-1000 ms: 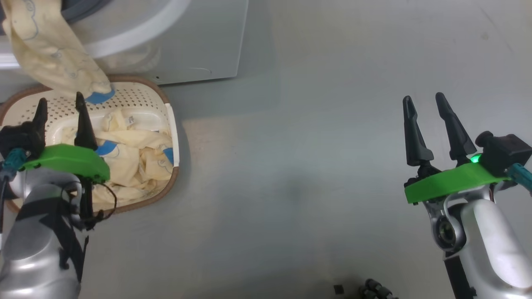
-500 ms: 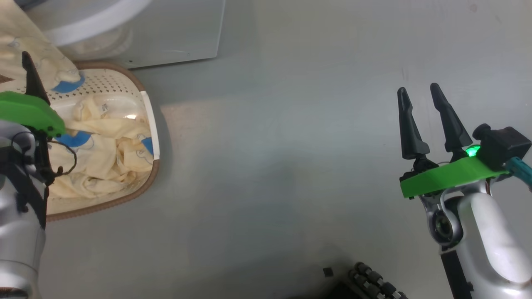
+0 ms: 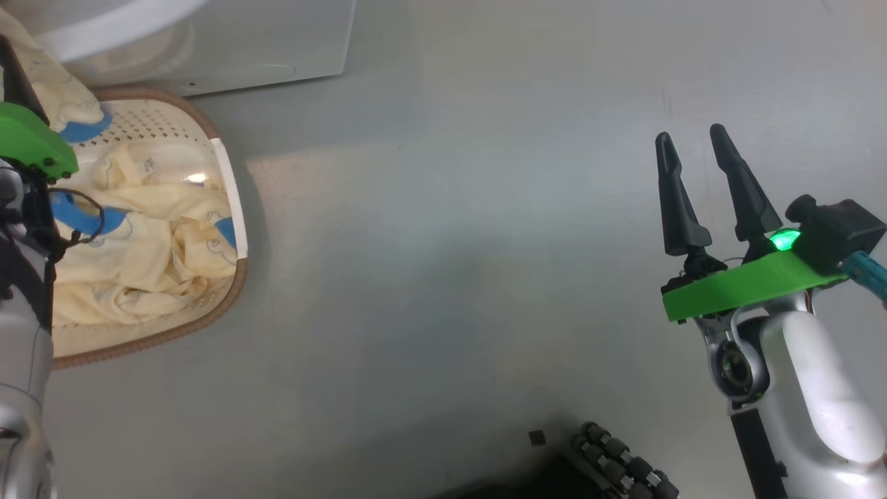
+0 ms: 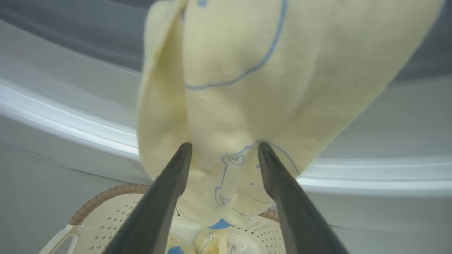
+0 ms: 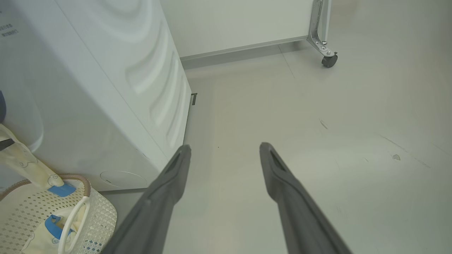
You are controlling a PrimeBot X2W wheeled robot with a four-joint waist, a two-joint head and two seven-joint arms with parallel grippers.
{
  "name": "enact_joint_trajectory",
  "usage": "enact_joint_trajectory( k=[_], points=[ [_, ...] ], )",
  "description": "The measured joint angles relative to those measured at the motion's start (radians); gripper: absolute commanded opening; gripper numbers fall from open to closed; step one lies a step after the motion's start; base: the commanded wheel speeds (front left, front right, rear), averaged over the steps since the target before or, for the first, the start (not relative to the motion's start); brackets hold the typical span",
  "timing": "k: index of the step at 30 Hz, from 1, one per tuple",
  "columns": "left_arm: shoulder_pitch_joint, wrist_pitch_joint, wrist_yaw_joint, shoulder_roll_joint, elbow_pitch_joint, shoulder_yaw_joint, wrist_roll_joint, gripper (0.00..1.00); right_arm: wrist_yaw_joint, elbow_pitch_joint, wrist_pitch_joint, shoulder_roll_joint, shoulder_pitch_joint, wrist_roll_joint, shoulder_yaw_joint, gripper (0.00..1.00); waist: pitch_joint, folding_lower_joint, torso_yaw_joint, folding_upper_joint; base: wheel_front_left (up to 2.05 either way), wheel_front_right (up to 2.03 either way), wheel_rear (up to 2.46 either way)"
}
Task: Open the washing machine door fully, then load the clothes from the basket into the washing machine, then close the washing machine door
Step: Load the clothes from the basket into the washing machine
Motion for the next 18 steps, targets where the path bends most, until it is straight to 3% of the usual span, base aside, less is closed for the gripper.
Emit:
enact_joint_trajectory(
  k=[8, 9, 10, 11, 18],
  points=[
    [-0.035, 0.0, -0.008, 0.004, 0.047, 0.006, -0.03, 1.0, 0.0, 0.0, 0.0, 0.0, 0.0, 0.01, 0.005, 1.0, 0.008, 0.0, -0.018, 0.0, 0.0, 0.0, 0.0],
    [-0.036, 0.0, -0.008, 0.004, 0.05, 0.006, -0.036, 0.96, 0.0, 0.0, 0.0, 0.0, 0.0, 0.01, 0.006, 1.0, 0.008, 0.0, -0.019, 0.0, 0.0, 0.0, 0.0],
    [-0.038, 0.0, -0.009, 0.004, 0.053, 0.006, -0.041, 0.52, 0.0, 0.0, 0.0, 0.0, 0.0, 0.01, 0.007, 1.0, 0.007, 0.0, -0.02, 0.0, 0.0, 0.0, 0.0],
    [-0.04, 0.0, -0.009, 0.004, 0.053, 0.005, -0.042, 0.0, 0.0, 0.0, 0.0, 0.0, 0.0, 0.01, 0.007, 1.0, 0.007, -0.0001, -0.02, 0.0, 0.0, 0.0, 0.0],
    [-0.044, 0.0, -0.009, 0.005, 0.047, -0.024, -0.042, 0.0, 0.0, 0.002, 0.0, 0.0, 0.0, 0.011, 0.01, 1.0, -0.003, 0.0, -0.012, 0.0, 0.0, 0.0, 0.0]
  ],
)
